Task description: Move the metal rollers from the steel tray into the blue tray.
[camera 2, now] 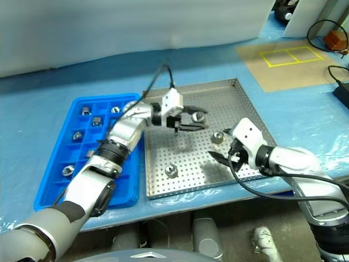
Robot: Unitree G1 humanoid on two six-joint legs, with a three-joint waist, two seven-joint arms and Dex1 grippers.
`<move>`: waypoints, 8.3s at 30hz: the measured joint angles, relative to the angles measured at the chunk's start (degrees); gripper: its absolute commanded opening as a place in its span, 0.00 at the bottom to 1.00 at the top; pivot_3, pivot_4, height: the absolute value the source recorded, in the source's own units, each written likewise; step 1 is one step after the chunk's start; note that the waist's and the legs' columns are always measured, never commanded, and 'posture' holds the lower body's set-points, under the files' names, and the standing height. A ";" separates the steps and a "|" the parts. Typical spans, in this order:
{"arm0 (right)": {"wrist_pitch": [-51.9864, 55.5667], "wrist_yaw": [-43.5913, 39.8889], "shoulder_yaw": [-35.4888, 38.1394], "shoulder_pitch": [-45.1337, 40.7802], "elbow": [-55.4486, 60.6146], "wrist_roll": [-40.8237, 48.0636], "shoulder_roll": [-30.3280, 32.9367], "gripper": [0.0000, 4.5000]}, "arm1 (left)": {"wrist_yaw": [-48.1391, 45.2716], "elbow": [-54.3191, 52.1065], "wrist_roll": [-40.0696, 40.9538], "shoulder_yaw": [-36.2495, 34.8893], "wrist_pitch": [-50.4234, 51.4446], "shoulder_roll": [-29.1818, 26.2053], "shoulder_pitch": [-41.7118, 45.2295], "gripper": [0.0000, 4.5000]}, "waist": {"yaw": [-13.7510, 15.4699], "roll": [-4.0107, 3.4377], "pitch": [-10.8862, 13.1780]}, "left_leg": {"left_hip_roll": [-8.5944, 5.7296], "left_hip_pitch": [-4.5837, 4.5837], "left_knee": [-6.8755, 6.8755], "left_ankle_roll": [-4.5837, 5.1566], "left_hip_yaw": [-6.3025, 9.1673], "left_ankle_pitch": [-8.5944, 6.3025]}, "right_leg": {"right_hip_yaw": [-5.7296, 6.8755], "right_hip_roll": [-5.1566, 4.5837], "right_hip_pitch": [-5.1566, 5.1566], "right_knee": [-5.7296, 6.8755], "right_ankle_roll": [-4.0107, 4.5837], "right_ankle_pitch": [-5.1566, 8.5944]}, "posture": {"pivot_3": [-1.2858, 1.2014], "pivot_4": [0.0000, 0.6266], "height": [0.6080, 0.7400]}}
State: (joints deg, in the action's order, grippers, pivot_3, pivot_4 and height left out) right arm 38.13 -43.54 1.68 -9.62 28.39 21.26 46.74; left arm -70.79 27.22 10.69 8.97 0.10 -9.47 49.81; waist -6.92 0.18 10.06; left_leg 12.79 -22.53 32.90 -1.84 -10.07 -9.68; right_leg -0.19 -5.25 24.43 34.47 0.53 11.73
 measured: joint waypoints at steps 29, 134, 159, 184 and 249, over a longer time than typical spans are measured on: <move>-26.03 -27.81 -22.81 -34.03 -39.41 -9.23 -22.49 1.00 | 6.62 -44.96 14.93 -22.51 23.15 -36.57 -48.49 0.41 | 11.17 0.02 0.06 | 0.25 -0.12 -0.40 -0.59 0.04 0.34 | 0.14 0.08 0.51 0.42 0.06 0.00 | 0.58 0.24 1.00; -24.24 -3.67 -2.57 -7.31 -40.17 -13.65 -10.39 0.36 | -3.07 -12.46 5.56 4.71 3.92 -10.39 -12.20 0.78 | 5.75 0.13 0.00 | 0.91 0.68 0.12 -1.09 -0.04 0.65 | -0.12 0.94 0.10 0.96 0.27 0.04 | 0.39 0.24 1.00; -24.96 -14.89 -16.60 -32.52 -42.41 -13.75 -25.57 0.36 | 1.79 -29.35 10.88 -12.95 13.40 -33.95 -25.47 0.78 | 7.36 0.06 0.06 | 1.01 0.35 -0.83 -1.42 0.00 0.83 | 0.09 0.98 0.69 0.71 0.68 -0.07 | 0.53 0.24 1.00; -37.34 -25.10 -24.91 -40.57 -64.76 -18.43 -45.45 0.36 | 12.94 -52.39 18.39 -32.72 25.05 -39.84 -53.76 0.78 | 12.84 0.13 0.10 | 1.10 0.23 -0.87 -1.56 0.18 0.90 | 0.25 0.97 0.81 0.92 0.78 0.01 | 0.61 0.24 1.00; -16.46 7.35 9.61 -8.50 -40.82 -12.23 -11.70 0.88 | -4.90 3.12 4.36 3.39 -2.80 -4.41 -1.90 0.78 | 4.41 0.16 0.05 | 0.83 0.33 -0.10 -1.08 -0.01 0.64 | -0.25 1.03 0.43 0.86 0.62 -0.11 | 0.34 0.24 1.00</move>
State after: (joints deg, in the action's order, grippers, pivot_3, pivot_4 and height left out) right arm 21.67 -36.19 11.29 -18.13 -12.43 9.03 35.04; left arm -75.69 30.34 15.05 12.36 -2.70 -13.88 47.90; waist -2.50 0.34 10.11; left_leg 13.62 -22.19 32.80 -2.92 -10.08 -9.04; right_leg -0.44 -4.22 24.86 35.33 1.15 11.62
